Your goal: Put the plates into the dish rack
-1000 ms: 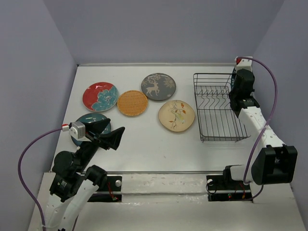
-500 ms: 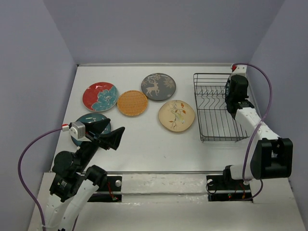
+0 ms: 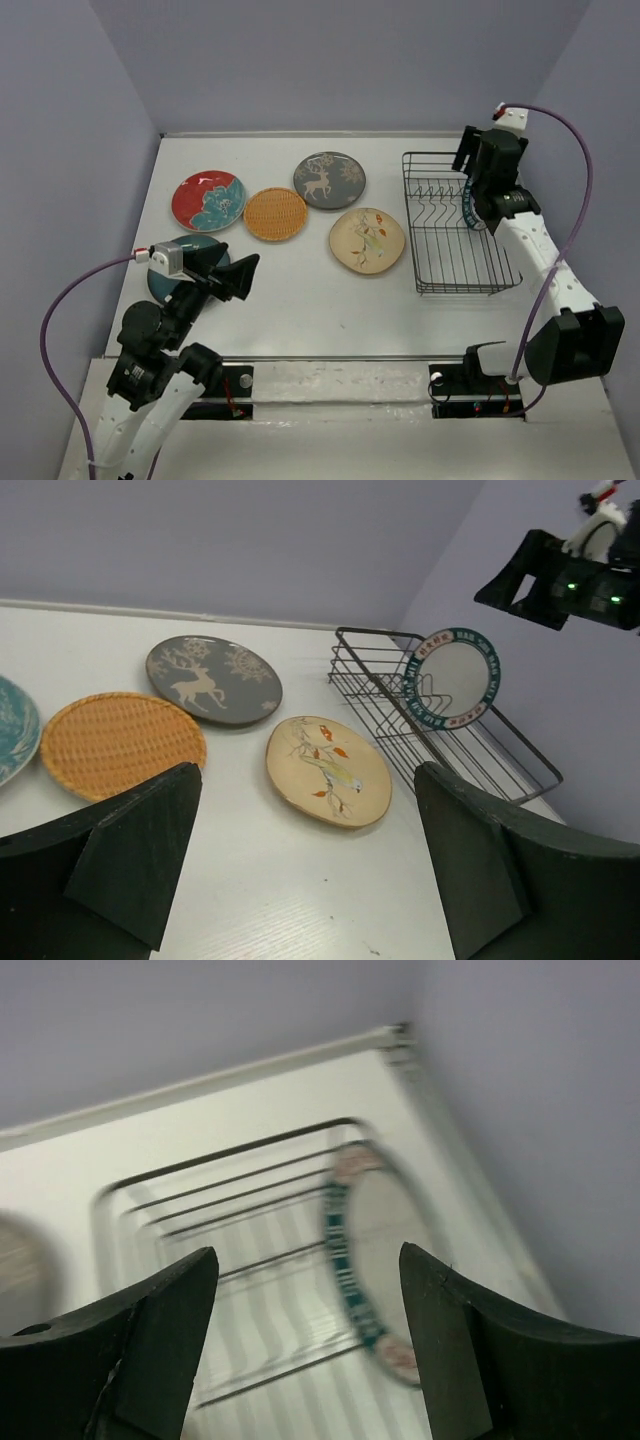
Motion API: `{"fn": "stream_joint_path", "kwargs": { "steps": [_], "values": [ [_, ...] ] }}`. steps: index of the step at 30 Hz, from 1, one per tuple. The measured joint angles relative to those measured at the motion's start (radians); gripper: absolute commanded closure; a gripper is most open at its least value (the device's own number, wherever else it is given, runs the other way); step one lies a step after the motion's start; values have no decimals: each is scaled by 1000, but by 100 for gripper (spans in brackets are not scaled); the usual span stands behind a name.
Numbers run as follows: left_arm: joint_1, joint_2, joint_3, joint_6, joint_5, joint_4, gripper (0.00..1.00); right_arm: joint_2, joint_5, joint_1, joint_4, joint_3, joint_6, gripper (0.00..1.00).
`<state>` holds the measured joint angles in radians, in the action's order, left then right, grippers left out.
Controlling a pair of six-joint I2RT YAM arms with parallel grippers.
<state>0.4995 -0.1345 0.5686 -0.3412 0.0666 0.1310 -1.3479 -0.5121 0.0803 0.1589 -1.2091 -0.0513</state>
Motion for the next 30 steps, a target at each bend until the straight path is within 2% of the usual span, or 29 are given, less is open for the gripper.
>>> {"fn": "stream_joint_path", "kwargs": {
  "steps": [2, 4, 5, 8, 9, 11, 14, 16, 19, 21, 26, 30],
  "values": [
    [-5, -10, 0, -10, -43, 10, 1, 34, 72, 80, 19, -11, -80, 23],
    [-6, -13, 0, -18, -118, 28, 1, 58, 145, 243, 15, -11, -174, 30],
    [-6, -13, 1, -19, -155, 33, 1, 58, 169, 311, 2, -6, -221, 36],
    [-9, -11, 17, -19, -269, 58, 1, 17, 274, 518, -85, 35, -397, 47],
    [-9, -11, 31, -18, -312, 61, 1, -25, 309, 590, -132, 60, -462, 52],
    [-9, -3, 51, -11, -381, 52, 1, -105, 336, 685, -187, 78, -552, 54],
    [-11, 21, 54, 1, -473, 25, 1, -311, 350, 812, -274, 42, -664, 59],
    [-11, 34, 54, 12, -518, 24, 1, -439, 389, 867, -314, 0, -724, 57],
    [-13, 47, 52, 27, -549, 24, 1, -653, 473, 924, -383, -90, -814, 44],
    [-13, 53, 52, 34, -563, 24, 1, -723, 511, 938, -404, -132, -851, 40],
    [-13, 33, 48, 47, -559, 21, 1, -916, 580, 961, -447, -304, -908, 39],
    [-16, -10, 46, 53, -536, 18, 1, -1017, 632, 962, -484, -399, -958, 41]
  ]
}}
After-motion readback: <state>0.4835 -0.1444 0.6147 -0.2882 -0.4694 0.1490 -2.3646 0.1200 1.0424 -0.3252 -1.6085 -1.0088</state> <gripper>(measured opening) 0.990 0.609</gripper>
